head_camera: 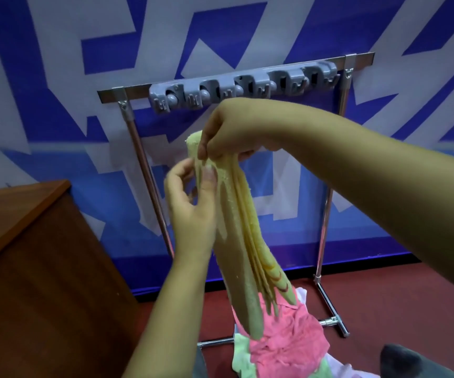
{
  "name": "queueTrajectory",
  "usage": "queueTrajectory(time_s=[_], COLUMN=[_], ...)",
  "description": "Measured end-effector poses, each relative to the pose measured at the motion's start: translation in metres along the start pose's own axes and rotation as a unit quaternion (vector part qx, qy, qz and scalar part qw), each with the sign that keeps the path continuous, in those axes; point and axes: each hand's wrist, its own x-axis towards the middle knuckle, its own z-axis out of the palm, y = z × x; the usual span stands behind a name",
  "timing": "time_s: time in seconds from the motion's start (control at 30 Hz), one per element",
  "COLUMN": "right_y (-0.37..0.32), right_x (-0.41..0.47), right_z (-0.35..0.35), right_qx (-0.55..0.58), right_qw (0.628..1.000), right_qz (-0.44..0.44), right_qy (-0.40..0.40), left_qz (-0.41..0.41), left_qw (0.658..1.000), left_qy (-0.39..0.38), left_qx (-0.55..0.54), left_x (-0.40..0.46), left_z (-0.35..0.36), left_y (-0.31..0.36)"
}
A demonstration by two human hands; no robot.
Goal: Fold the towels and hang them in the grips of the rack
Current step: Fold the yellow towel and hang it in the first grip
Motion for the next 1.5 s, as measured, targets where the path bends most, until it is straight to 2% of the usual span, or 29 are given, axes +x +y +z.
queueTrajectory(time_s=[0.2, 0.33, 0.4, 0.53, 0.67, 0.87, 1.03, 1.13, 1.2, 1.3, 1.5], right_y=[-0.018, -0.034, -0.044, -0.063, -0.077, -0.074, -0.050, -0.026, -0.008, 0.016, 0.043], right_x=[0.032, 0.057, 0.067, 0.091, 0.122, 0.159, 0.185, 0.200, 0.204, 0.201, 0.186], right_z=[-0.005, -0.008, -0.011, -0.019, -0.029, -0.036, -0.044, -0.050, -0.052, -0.048, -0.036], right_qx=[0.015, 0.083, 0.101, 0.181, 0.218, 0.280, 0.345, 0.400, 0.404, 0.381, 0.438], right_qw=[1.000, 0.996, 0.994, 0.982, 0.974, 0.957, 0.929, 0.898, 0.891, 0.899, 0.881], right_qz=[0.014, 0.019, 0.024, 0.031, 0.021, 0.019, 0.040, 0.067, 0.087, 0.123, 0.117], right_qy=[0.012, 0.026, 0.038, 0.051, 0.049, 0.071, 0.129, 0.169, 0.187, 0.177, 0.135], left_qz=[-0.027, 0.010, 0.000, 0.034, 0.042, 0.094, 0.125, 0.123, 0.117, 0.103, 0.077], left_qw=[0.997, 0.994, 0.991, 0.973, 0.969, 0.924, 0.897, 0.893, 0.894, 0.889, 0.896], left_qy=[-0.034, 0.004, 0.028, 0.070, 0.099, 0.135, 0.086, 0.012, -0.050, -0.128, -0.187], left_qx=[0.065, 0.107, 0.130, 0.217, 0.224, 0.345, 0.416, 0.432, 0.429, 0.428, 0.396], left_x=[0.007, 0.035, 0.049, 0.074, 0.112, 0.181, 0.229, 0.248, 0.256, 0.261, 0.262], left_z=[0.006, 0.005, -0.001, -0.018, -0.038, -0.072, -0.089, -0.087, -0.083, -0.075, -0.075], left_y=[-0.015, -0.021, -0.025, -0.030, -0.029, -0.028, -0.019, -0.015, -0.015, -0.020, -0.021])
